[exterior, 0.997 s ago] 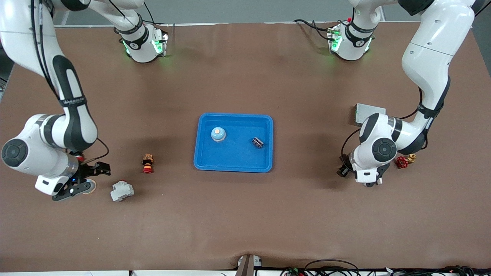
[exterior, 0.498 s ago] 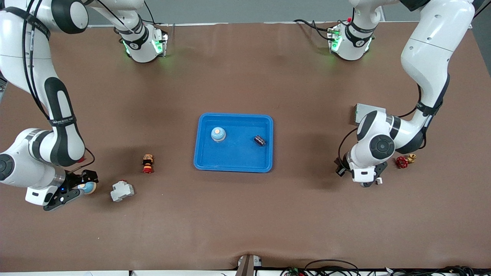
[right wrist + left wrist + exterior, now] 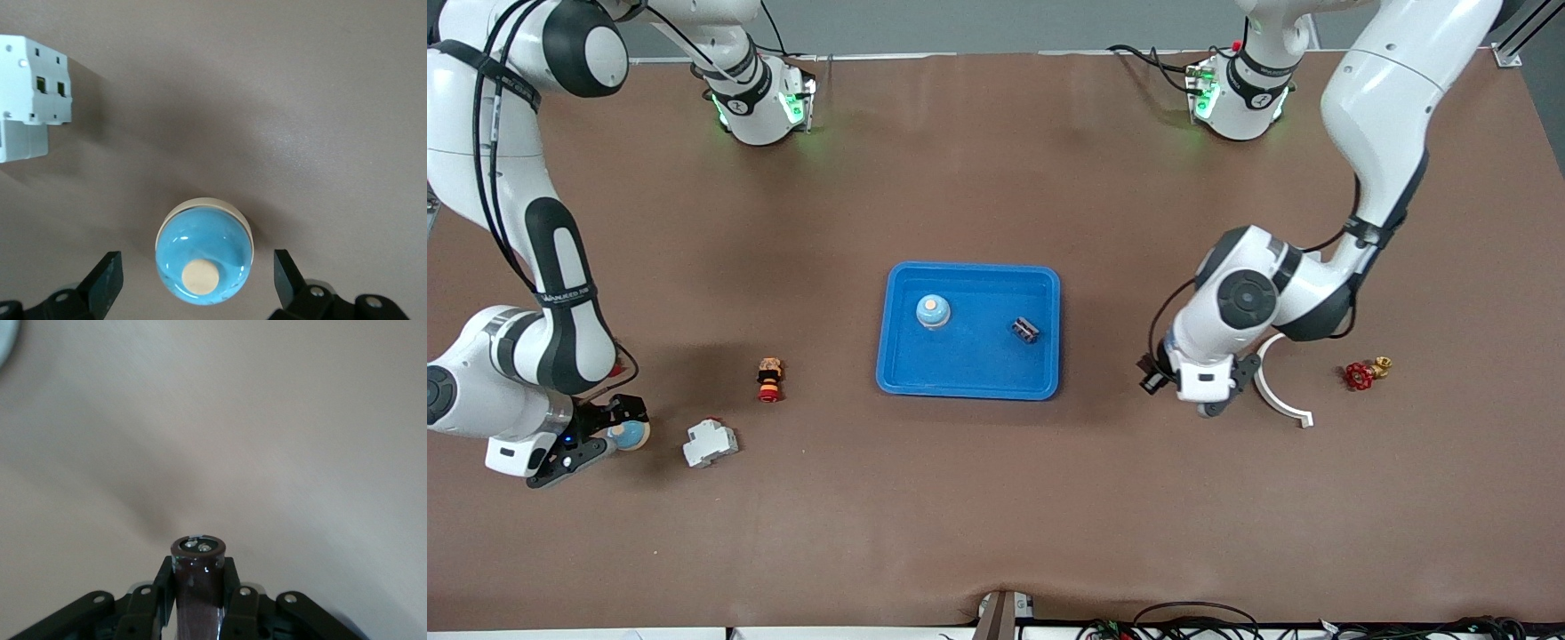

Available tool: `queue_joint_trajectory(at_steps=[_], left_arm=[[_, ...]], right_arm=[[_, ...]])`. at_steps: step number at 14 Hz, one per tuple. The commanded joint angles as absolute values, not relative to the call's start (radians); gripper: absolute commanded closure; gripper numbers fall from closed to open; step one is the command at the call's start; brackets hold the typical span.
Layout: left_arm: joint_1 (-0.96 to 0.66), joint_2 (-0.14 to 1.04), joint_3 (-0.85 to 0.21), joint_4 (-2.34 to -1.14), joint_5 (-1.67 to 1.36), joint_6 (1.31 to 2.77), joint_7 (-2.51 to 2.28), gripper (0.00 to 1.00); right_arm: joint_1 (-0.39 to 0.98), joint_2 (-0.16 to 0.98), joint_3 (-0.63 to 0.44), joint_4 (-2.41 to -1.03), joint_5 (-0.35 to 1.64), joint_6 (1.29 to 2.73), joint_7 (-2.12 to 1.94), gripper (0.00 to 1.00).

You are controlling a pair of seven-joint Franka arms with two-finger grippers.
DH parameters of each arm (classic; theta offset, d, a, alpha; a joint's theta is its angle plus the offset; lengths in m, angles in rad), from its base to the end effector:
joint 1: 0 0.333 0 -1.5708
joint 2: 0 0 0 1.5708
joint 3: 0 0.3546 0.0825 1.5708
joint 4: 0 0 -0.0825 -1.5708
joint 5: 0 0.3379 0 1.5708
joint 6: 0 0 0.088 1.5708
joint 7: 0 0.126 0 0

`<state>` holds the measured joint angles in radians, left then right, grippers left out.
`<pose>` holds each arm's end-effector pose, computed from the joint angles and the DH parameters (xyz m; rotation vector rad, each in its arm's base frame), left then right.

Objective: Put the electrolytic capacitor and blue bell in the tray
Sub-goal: 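Carry the capacitor with the left gripper while the right gripper grasps the bell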

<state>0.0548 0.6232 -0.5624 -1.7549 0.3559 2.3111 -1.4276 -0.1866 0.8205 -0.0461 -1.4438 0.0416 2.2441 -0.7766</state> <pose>0.5970 -0.2625 0.3033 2.8451 1.1623 -0.0188 0.6965 -0.1559 0.2345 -3.0234 -0.8237 0.0275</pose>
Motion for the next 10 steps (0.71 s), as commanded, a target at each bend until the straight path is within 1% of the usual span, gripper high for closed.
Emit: queue_joint_trajectory(at_steps=[1, 3, 4, 5, 6, 7, 8, 9, 10], left_arm=[[-0.041, 0.661, -0.561, -1.671, 0.365, 2.295, -1.543, 1.0], [-0.087, 0.693, -0.561, -1.632, 0.364, 2.301, -1.591, 1.0], [-0.115, 0.712, -0.561, -1.62, 0.362, 2.302, -1.626, 1.0], [-0.144, 0.727, -0.557, -1.615, 0.367, 2.309, -1.655, 1.0], [-0.168, 0.747, -0.554, -1.596, 0.368, 2.322, -1.664, 1.0], [-0.19, 0.774, -0.552, -1.577, 0.368, 2.332, -1.673, 1.0], [-0.207, 0.804, -0.551, -1.55, 0.368, 2.344, -1.699, 1.0], [-0.225, 0.824, -0.551, -1.527, 0.371, 2.352, -1.725, 1.0], [-0.245, 0.834, -0.542, -1.51, 0.371, 2.352, -1.733, 1.0]], right_arm=[[-0.209, 0.838, -0.026, -1.414, 0.038, 2.247, -0.796, 0.0], [-0.209, 0.838, -0.026, -1.414, 0.037, 2.247, -0.796, 0.0], [-0.209, 0.838, -0.026, -1.414, 0.037, 2.247, -0.796, 0.09], [-0.209, 0.838, -0.026, -1.416, 0.037, 2.247, -0.796, 0.42], [-0.21, 0.838, -0.026, -1.417, 0.038, 2.258, -0.796, 0.6], [-0.212, 0.838, -0.026, -1.42, 0.041, 2.298, -0.798, 0.7], [-0.212, 0.838, -0.026, -1.43, 0.04, 2.318, -0.801, 0.86], [-0.212, 0.838, -0.026, -1.433, 0.041, 2.321, -0.804, 1.0], [-0.212, 0.838, -0.025, -1.433, 0.041, 2.319, -0.804, 1.0]])
